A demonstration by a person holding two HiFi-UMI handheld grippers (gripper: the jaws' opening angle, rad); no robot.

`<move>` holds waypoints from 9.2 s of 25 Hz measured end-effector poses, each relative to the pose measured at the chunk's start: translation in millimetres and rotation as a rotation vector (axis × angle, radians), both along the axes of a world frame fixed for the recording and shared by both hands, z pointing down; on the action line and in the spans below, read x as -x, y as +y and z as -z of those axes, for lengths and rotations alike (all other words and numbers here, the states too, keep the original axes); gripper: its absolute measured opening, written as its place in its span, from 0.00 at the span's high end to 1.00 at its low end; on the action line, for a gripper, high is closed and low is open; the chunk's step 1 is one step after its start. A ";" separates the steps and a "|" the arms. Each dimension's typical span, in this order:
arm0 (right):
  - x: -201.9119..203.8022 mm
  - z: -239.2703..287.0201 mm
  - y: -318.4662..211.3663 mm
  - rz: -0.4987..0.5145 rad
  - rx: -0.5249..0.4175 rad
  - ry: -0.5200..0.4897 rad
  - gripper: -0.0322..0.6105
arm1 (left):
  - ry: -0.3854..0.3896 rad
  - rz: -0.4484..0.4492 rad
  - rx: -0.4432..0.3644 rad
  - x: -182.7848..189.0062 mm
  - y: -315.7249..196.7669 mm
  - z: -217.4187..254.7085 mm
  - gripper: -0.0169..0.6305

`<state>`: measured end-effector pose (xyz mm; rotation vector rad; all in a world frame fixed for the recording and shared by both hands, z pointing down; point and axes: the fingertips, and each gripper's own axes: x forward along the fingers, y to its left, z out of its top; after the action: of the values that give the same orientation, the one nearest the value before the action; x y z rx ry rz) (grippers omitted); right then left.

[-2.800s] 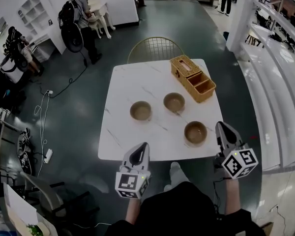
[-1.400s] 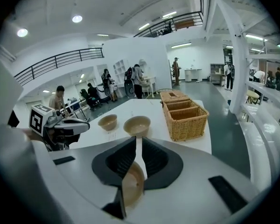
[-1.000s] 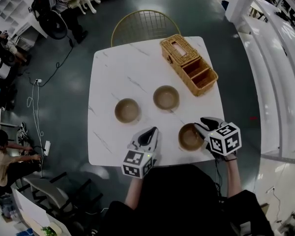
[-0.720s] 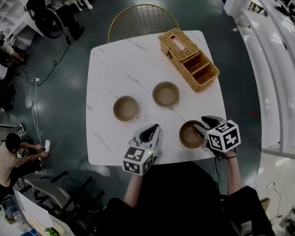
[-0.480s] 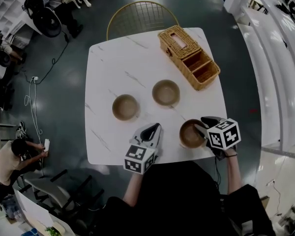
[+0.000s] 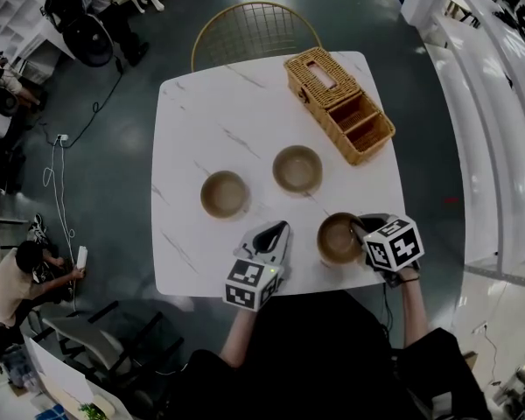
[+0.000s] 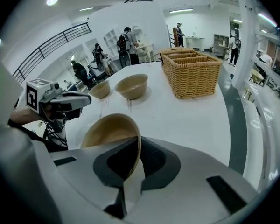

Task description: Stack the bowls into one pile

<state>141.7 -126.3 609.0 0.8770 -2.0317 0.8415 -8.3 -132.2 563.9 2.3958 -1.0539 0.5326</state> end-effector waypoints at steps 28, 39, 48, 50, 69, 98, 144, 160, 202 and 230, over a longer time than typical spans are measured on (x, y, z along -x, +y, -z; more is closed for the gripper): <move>39.3 67.3 -89.9 -0.146 -0.170 -0.255 0.92 | 0.030 0.130 -0.029 34.0 -38.1 15.9 0.95; 53.6 72.6 -130.5 -0.253 -0.229 -0.290 0.92 | 0.034 0.146 -0.018 35.0 -45.3 10.8 0.95; 64.2 56.0 -150.5 -0.262 -0.236 -0.221 0.92 | 0.043 0.141 0.022 31.4 -45.5 -1.6 0.95; 67.3 52.4 -153.4 -0.260 -0.234 -0.206 0.92 | 0.045 0.138 0.031 30.9 -44.9 -4.3 0.95; 76.7 28.9 -162.8 -0.216 -0.239 -0.059 0.92 | 0.042 0.119 0.054 29.7 -42.4 -14.0 0.95; 71.1 10.1 -155.9 -0.295 -0.212 -0.041 0.74 | 0.037 0.122 0.061 26.7 -31.6 -17.6 0.95; 123.0 49.7 -142.8 -0.472 -0.054 -0.460 0.89 | 0.026 0.311 -0.010 81.4 -2.5 6.5 0.95; 183.3 61.6 -135.7 -0.373 -0.032 -0.544 0.89 | 0.019 0.388 -0.013 109.9 11.7 5.8 0.95; 259.4 28.8 -130.9 -0.066 -0.153 -0.248 0.89 | 0.012 0.503 0.021 145.6 28.5 -4.6 0.95; 228.8 90.5 -123.5 0.021 -0.332 -0.402 0.92 | 0.019 0.513 -0.135 158.3 10.3 47.5 0.95</move>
<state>-87.1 -249.8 518.6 0.9168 -2.5813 0.7213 -166.6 -121.9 516.4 2.1070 -1.6656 0.2601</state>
